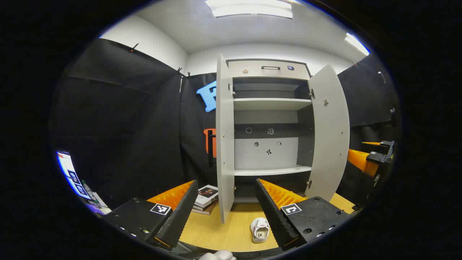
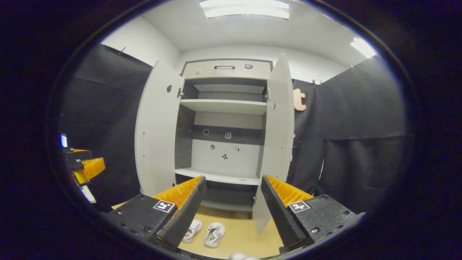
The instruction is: Grab one shoe with the right hand and put it into the shoe cabinet, grab the other shoe with the left hand and put it into the shoe cabinet; then close the right door with the right hand and the left door with the left hand.
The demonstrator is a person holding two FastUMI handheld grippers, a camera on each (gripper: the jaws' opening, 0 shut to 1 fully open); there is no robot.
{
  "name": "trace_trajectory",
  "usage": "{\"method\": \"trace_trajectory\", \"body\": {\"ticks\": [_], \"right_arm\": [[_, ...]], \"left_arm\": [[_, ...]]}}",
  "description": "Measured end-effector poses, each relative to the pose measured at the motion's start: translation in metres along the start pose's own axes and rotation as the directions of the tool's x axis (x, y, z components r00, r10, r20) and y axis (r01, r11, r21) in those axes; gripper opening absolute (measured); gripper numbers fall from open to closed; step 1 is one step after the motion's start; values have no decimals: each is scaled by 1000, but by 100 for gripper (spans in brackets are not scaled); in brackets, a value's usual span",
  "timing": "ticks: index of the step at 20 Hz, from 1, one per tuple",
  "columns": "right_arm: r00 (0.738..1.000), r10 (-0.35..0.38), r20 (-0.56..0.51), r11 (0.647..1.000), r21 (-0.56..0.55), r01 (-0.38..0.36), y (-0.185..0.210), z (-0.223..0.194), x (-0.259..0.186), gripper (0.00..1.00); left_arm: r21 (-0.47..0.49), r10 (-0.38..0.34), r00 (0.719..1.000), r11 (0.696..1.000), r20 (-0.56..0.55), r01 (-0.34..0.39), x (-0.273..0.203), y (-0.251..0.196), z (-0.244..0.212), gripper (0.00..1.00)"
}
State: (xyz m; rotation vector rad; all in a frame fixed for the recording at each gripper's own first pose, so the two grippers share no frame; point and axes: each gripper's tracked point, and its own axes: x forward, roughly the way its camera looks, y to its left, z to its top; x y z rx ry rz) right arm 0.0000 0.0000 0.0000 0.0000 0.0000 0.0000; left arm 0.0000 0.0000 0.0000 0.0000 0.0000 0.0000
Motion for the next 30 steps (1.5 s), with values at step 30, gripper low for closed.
{"method": "trace_trajectory", "body": {"ticks": [30], "right_arm": [[948, 55, -314, 995, -65, -79, 47, -140, 16, 98]], "left_arm": [[0, 14, 1000, 1000, -26, -14, -14, 22, -20, 95]]}}
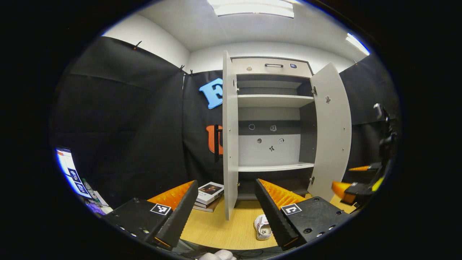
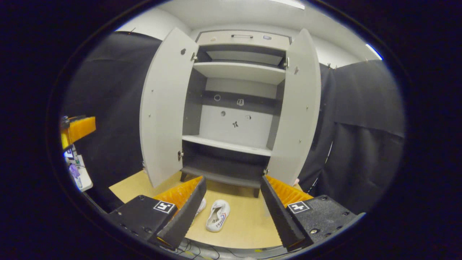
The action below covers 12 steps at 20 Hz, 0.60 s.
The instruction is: Grab one shoe with the right hand and put it into the shoe cabinet, grab the other shoe with the left hand and put it into the shoe cabinet; then close the right door with the right hand and the left door with the left hand.
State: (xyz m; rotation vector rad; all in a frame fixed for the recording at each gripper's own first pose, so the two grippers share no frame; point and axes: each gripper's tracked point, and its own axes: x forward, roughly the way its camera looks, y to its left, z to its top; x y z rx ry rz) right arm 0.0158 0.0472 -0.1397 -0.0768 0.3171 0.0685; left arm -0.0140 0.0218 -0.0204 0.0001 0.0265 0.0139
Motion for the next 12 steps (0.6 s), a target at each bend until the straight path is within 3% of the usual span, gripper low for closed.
{"method": "trace_trajectory", "body": {"ticks": [2, 5, 12], "right_arm": [[994, 10, -109, 1000, -10, -12, 13, -47, 20, 92], [973, 34, -230, 999, 12, -32, 35, -107, 50, 92], [924, 68, -377, 997, 66, -46, 74, -196, 133, 80]], "left_arm": [[0, 6, 1000, 1000, -19, -6, -8, 7, -7, 94], [-9, 21, 999, 1000, -31, -21, -16, 17, -9, 95], [-24, 61, 997, 998, -48, -62, -28, 27, -9, 95]]}}
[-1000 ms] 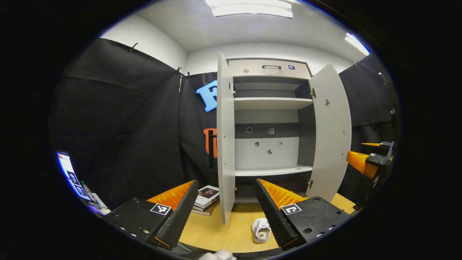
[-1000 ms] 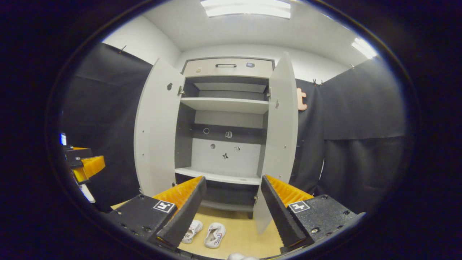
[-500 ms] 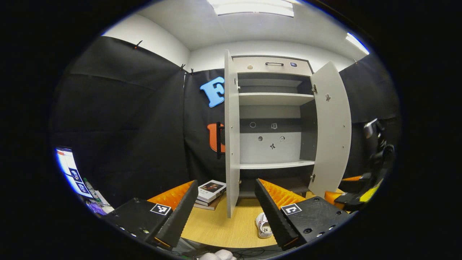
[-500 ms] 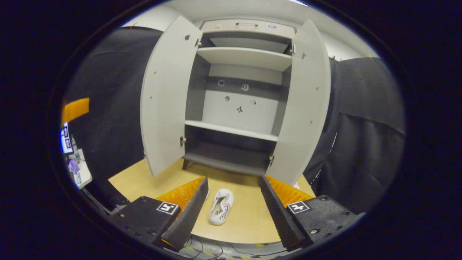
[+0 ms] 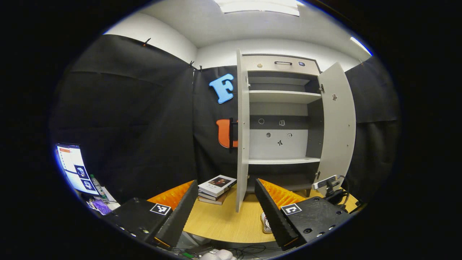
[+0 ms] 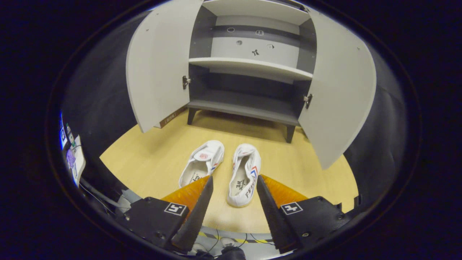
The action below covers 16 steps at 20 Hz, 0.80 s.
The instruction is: Grab one shoe with the right hand and put it into the shoe cabinet, grab the other shoe with the left hand and put it into the shoe cabinet; then close the right door with the right hand and the left door with the left hand.
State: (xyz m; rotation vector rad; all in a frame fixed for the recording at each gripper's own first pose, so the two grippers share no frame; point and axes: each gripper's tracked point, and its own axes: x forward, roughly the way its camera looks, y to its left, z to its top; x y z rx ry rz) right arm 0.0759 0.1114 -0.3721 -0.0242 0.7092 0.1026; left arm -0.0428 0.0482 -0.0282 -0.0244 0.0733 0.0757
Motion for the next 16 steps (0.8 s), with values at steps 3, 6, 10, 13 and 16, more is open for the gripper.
{"method": "trace_trajectory", "body": {"ticks": [3, 6, 10, 13, 16], "right_arm": [[997, -3, -76, 998, 63, 8, -1, -18, 49, 70], [992, 5, -127, 997, 79, 5, -1, -29, 85, 62], [992, 0, -125, 993, 121, 15, -2, -22, 120, 49], [993, -14, -116, 991, 130, 29, -9, -14, 146, 41], [993, 24, -119, 986, 166, -4, -8, -10, 160, 25]], "left_arm": [[-1, 12, 1000, 1000, -11, -12, 2, -4, -1, 95], [11, 28, 999, 1000, -16, -28, 5, -9, 0, 95], [10, 52, 999, 999, -14, -51, 12, -14, 4, 95], [-1, 71, 997, 997, -18, -71, 20, -18, 4, 95], [11, 91, 996, 996, -24, -91, 30, -21, 4, 95]]}}
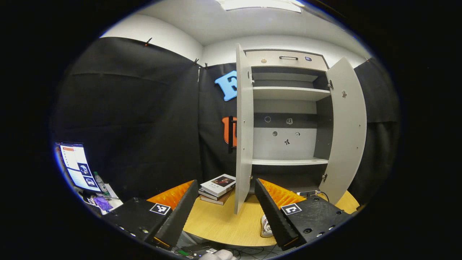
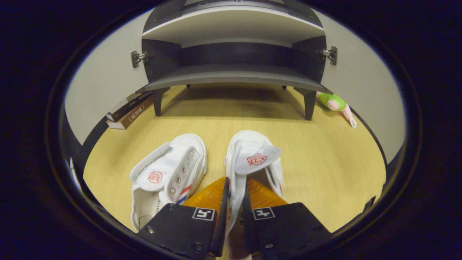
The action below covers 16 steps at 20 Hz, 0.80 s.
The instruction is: Grab one shoe with the right hand and put it into the shoe cabinet, grab the other shoe with the left hand and put it into the shoe cabinet; then close the right door with the right hand and the left door with the left hand.
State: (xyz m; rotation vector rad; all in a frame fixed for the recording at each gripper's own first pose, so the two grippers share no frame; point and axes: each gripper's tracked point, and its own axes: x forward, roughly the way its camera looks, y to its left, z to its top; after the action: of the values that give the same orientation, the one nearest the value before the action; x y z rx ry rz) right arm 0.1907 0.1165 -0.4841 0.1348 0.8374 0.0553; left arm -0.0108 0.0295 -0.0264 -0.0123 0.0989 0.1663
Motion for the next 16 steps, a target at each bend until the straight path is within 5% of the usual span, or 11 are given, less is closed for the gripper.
{"method": "trace_trajectory", "body": {"ticks": [1, 5, 10, 16], "right_arm": [[1000, 6, -2, 1000, 1, -6, 2, 1, 2, 13], [999, 35, -37, 999, 29, -34, 1, 6, -1, 7], [999, 40, 25, 999, -14, -40, -24, 51, -31, 5], [973, 106, 206, 989, -121, -82, -8, 144, -115, 5]], "left_arm": [[2, 2, 1000, 1000, -3, -2, 2, -3, 0, 95], [11, 7, 1000, 1000, -5, -7, 12, -14, 1, 95], [16, -6, 1000, 1000, 12, 6, 21, -29, 8, 95], [-22, -49, 999, 999, 22, 49, 30, -47, 3, 95]]}}
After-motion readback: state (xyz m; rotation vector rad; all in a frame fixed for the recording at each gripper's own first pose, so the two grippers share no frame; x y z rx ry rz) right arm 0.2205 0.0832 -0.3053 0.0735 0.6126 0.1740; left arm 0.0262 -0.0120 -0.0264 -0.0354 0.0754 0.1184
